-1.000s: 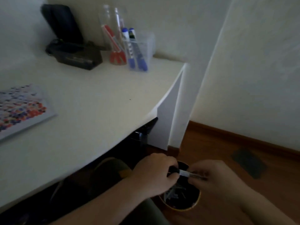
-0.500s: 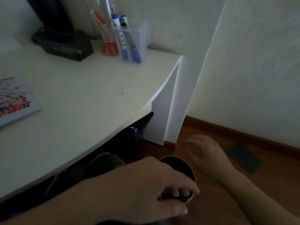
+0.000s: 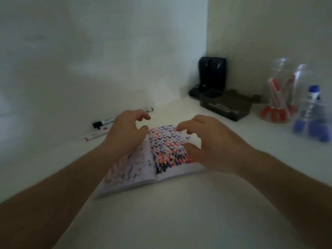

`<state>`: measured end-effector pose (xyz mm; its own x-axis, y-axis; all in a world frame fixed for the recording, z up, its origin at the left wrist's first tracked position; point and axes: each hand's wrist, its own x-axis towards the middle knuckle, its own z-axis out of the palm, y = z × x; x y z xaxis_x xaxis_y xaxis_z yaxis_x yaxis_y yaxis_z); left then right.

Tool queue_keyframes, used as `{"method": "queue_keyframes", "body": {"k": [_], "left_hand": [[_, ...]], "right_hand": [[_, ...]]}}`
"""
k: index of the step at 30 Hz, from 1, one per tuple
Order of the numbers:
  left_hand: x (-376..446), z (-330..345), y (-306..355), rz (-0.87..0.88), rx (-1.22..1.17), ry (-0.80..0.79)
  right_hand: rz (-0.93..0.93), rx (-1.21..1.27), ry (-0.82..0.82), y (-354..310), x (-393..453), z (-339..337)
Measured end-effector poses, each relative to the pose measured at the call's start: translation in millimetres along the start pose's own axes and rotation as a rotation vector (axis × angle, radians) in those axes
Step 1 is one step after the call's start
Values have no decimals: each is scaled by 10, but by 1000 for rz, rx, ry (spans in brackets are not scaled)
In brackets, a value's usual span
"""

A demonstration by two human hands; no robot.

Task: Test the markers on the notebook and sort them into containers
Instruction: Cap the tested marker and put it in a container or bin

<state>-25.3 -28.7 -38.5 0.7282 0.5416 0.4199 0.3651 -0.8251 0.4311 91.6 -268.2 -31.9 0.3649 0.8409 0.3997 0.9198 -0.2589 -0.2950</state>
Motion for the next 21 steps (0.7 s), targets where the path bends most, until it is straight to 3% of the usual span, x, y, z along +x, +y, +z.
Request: {"method": "queue_keyframes", "body": {"k": [3,8,14,16,19,21], "left_hand": [[184,-26,-602,-147,224,73],[219,-4,-1123,-302,434,64],[223,28,-1150,-233,440,17],[207,-6,-1098,-76,477,143],[138,-201,-714,171,263,331],[9,-293,-301,110,-210,233]], "right_hand": [[50,-28,-121,-37,506,319],[129,139,-30,60,599,621],[94,280,23,61,474,560],[80,294,34,36,479,561],[55,368,79,-13,490,560],[31,423,105,-48,489,545]]}}
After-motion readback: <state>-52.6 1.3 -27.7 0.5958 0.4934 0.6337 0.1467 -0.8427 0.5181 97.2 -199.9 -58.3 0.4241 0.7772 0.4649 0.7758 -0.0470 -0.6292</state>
